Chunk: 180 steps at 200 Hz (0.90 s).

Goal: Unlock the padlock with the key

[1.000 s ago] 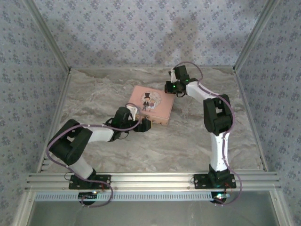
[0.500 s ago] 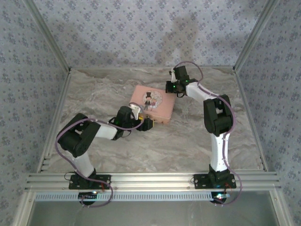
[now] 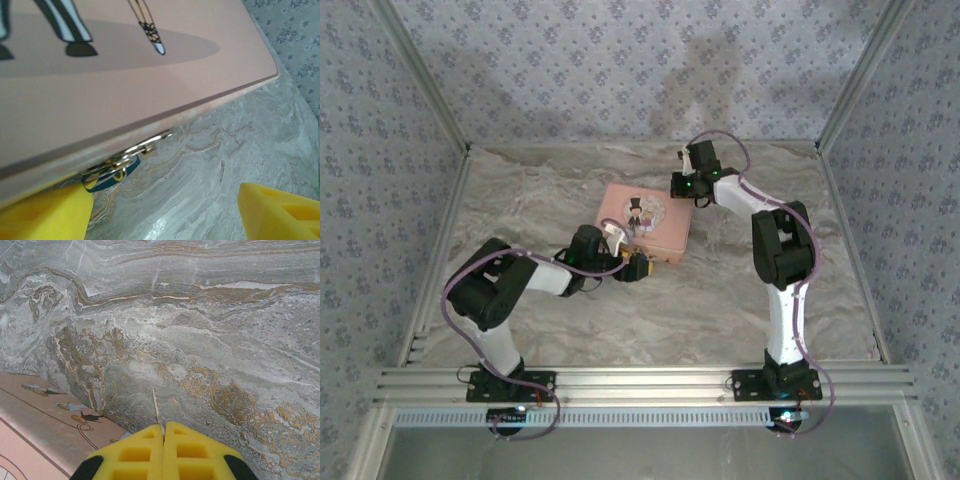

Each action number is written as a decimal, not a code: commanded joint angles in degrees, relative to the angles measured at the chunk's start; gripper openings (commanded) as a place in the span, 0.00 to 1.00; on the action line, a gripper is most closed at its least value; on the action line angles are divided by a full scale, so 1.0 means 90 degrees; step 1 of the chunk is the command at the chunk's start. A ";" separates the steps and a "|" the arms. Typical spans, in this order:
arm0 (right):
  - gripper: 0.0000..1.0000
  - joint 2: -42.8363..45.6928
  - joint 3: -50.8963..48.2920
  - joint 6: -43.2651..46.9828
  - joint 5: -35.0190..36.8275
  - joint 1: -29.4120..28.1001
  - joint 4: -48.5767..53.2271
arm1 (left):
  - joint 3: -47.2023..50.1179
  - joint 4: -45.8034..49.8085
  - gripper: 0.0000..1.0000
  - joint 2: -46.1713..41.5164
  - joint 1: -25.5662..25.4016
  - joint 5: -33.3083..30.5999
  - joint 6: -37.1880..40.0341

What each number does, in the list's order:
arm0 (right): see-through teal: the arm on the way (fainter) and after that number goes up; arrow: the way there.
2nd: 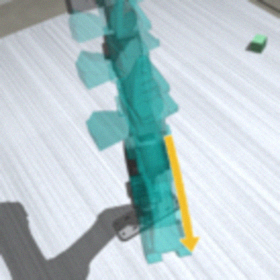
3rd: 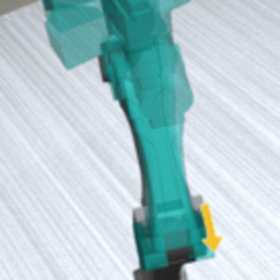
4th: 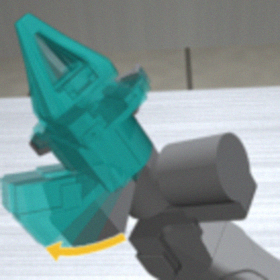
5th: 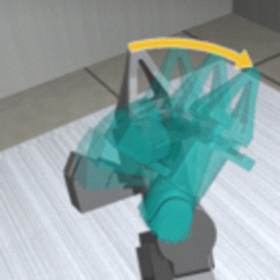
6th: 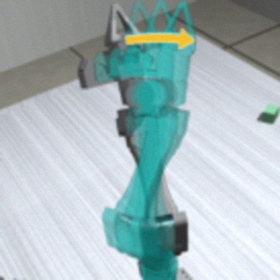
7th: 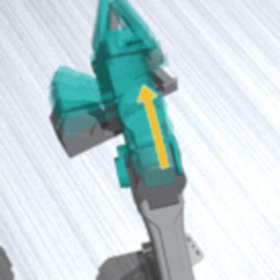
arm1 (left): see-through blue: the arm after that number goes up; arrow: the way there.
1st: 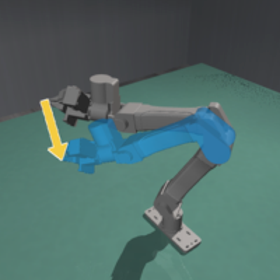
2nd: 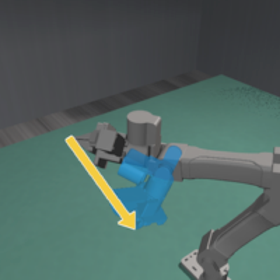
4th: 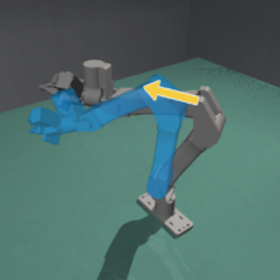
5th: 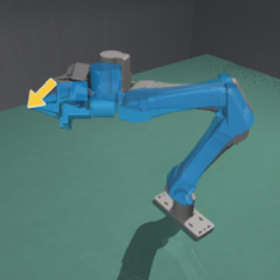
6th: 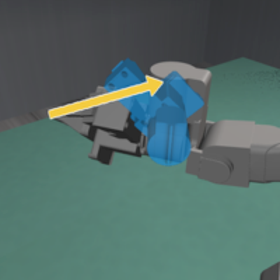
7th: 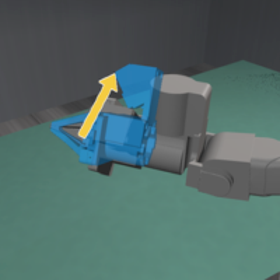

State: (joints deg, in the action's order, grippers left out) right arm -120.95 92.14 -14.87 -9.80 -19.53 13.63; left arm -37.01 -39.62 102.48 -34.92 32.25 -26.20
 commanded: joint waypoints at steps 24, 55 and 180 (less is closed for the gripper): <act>0.00 0.0088 -0.0280 0.0090 -0.0220 -0.0271 0.0417 | -0.0025 -0.0725 0.84 -0.0145 -0.0317 -0.0783 0.0381; 0.00 0.0074 -0.0325 0.0062 -0.0222 -0.0360 0.0341 | 0.0040 -0.0810 0.86 -0.0091 -0.0626 -0.2068 0.0412; 0.00 0.0116 -0.0447 0.0080 -0.0229 -0.0415 0.0268 | 0.0172 -0.1520 0.70 -0.0344 -0.0499 -0.0432 -0.0030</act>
State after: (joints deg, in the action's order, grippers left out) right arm -120.25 90.41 -14.09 -8.78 -21.50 10.52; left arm -35.29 -43.72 102.39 -40.16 25.08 -25.98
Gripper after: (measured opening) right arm 0.059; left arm 0.701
